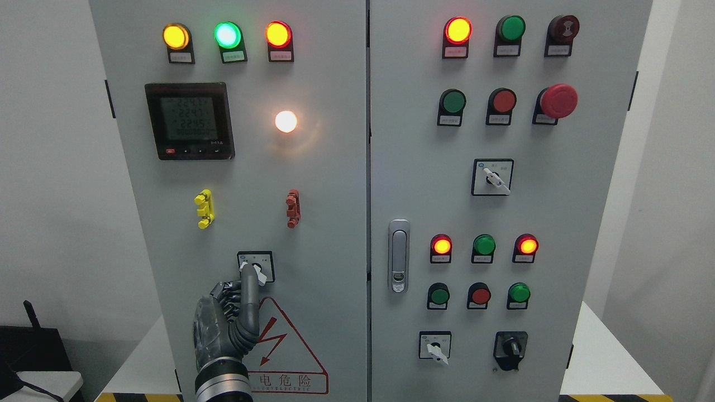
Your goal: Turn on light switch 1
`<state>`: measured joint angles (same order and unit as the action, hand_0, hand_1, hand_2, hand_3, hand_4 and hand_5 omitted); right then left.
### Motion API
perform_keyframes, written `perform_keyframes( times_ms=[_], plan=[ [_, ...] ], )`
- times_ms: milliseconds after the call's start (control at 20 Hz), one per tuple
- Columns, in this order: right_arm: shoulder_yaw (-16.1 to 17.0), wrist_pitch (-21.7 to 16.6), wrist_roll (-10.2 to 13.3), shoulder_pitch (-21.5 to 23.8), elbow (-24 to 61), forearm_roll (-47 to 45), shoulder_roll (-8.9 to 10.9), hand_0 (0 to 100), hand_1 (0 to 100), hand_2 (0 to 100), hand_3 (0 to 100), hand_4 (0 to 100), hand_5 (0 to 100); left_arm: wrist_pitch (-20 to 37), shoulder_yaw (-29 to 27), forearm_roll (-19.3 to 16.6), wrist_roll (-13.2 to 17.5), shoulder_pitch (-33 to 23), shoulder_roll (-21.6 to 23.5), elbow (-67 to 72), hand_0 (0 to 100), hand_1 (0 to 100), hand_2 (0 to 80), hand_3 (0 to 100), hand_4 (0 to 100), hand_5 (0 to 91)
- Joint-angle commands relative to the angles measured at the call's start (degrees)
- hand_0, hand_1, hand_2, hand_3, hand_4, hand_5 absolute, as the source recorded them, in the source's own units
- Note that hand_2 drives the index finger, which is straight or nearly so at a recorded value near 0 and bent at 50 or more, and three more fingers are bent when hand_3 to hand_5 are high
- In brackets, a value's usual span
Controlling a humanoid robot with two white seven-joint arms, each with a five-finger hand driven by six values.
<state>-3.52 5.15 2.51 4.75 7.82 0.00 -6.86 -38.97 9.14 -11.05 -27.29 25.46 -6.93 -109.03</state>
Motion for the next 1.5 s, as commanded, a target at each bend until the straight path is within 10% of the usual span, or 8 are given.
perform_keyframes(
  times_ms=[0,551,1052,1203,1453],
  plan=[
    [0.0,0.0,0.0,0.0,0.0,-1.0,0.0,12,39,0,0,0,0,1.6,0.1,0.2,0.0,-1.5,0.0,-1.0,27,15,49.2,73,86,85.0],
    [0.0,0.0,0.0,0.0,0.0,-1.1,0.0,12,39,0,0,0,0,7.8,-0.6,0.9,1.1,-8.7,0.2,-3.0,27,17,52.2,77,88,85.2],
    [0.0,0.0,0.0,0.0,0.0,-1.1,0.0,12,39,0,0,0,0,40.6,-14.2,7.8,11.9,-33.3,2.9,-1.7,27,19,53.1,80,89,83.0],
    [0.0,0.0,0.0,0.0,0.0,-1.0,0.0,12,39,0,0,0,0,51.8,-21.4,10.6,15.7,-40.5,4.3,4.3,28,17,51.4,78,82,54.3],
    [0.0,0.0,0.0,0.0,0.0,-1.1,0.0,12,39,0,0,0,0,71.5,-32.5,13.0,21.9,-45.9,6.5,22.3,28,8,32.5,56,68,48.4]
  ],
)
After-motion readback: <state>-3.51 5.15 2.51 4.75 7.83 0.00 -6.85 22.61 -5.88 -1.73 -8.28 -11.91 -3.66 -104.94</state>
